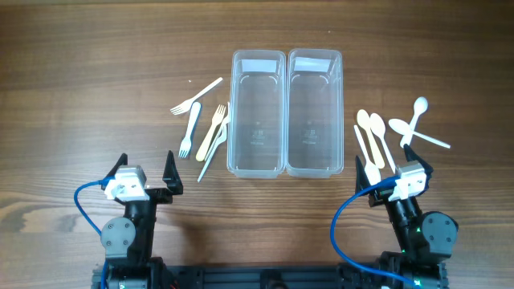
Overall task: Pack container
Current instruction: 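Move the right gripper down over the spoons and grasp a white spoon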
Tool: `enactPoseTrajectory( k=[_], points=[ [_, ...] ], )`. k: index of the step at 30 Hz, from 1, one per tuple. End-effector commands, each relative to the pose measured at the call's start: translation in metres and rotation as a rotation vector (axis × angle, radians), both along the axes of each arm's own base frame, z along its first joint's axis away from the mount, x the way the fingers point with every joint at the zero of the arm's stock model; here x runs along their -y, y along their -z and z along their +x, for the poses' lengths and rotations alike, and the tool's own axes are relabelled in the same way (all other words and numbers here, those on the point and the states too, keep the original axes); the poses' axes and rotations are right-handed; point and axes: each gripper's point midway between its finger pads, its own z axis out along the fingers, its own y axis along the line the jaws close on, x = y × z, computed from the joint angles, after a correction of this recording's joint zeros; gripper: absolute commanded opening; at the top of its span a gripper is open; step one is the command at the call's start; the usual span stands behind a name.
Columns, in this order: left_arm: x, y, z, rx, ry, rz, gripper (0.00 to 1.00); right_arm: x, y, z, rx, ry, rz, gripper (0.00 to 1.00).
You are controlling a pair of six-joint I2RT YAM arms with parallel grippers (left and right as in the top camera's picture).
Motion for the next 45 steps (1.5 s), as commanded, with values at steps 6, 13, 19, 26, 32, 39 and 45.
enactPoseTrajectory(
  k=[6,13,19,26,32,39,45],
  points=[
    [0.0,0.004,0.0,-0.009,0.0,0.005,1.0,-0.002,-0.001,0.0,0.011,-0.011,-0.008,1.0],
    [0.0,0.004,0.0,-0.009,0.0,0.005,1.0,-0.002,-0.001,0.0,0.011,-0.011,-0.008,1.0],
    [0.0,0.004,0.0,-0.009,0.0,0.005,1.0,-0.002,-0.001,0.0,0.011,-0.011,-0.007,1.0],
    [0.0,0.004,0.0,-0.009,0.004,0.004,1.0,-0.002,-0.001,0.0,0.011,-0.011,-0.008,1.0],
    [0.012,0.003,0.0,-0.009,0.057,-0.192,1.0,-0.025,-0.002,-0.007,-0.025,-0.141,0.135,1.0],
    [0.031,0.006,-0.001,-0.054,0.156,-0.329,1.0,-0.043,-0.004,-0.015,-0.162,-0.219,0.527,1.0],
    [0.037,-0.016,-0.007,-0.15,0.173,-0.326,1.0,-0.05,-0.04,-0.022,-0.117,-0.276,0.513,1.0]
  ],
)
